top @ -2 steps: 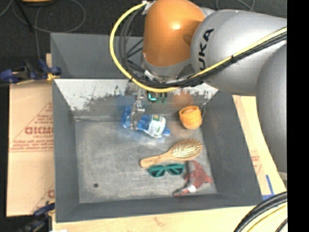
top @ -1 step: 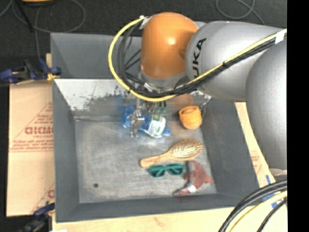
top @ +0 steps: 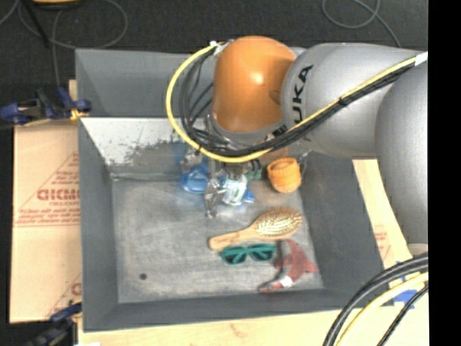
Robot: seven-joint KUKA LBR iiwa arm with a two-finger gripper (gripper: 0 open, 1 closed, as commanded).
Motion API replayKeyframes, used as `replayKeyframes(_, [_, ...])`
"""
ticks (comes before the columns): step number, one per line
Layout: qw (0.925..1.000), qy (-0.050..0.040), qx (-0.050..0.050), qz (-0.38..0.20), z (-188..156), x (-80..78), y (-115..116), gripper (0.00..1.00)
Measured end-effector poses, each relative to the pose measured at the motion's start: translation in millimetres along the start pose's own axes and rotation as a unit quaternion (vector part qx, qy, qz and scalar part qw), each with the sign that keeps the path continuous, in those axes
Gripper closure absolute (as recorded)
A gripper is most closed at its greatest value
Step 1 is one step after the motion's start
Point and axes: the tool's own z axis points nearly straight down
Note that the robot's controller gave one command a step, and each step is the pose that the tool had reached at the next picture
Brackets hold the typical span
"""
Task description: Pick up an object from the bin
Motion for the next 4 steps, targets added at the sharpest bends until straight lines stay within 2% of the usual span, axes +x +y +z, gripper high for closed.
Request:
replayKeyframes(1, [0.9989, -0.0074, 0.001, -0.047, 34, -4.1, -23, 0.00])
replayKeyframes(2, [0.9994, -0.0141, -0.006, 0.032, 50, -7.8, -18, 0.00])
replayKeyframes(3, [0.9998, -0.0101, 0.001, -0.017, 79, -4.8, -32, 0.00])
replayKeyframes(4, [0.9997, -0.0042, 0.000, -0.026, 102, -1.7, -40, 0.00])
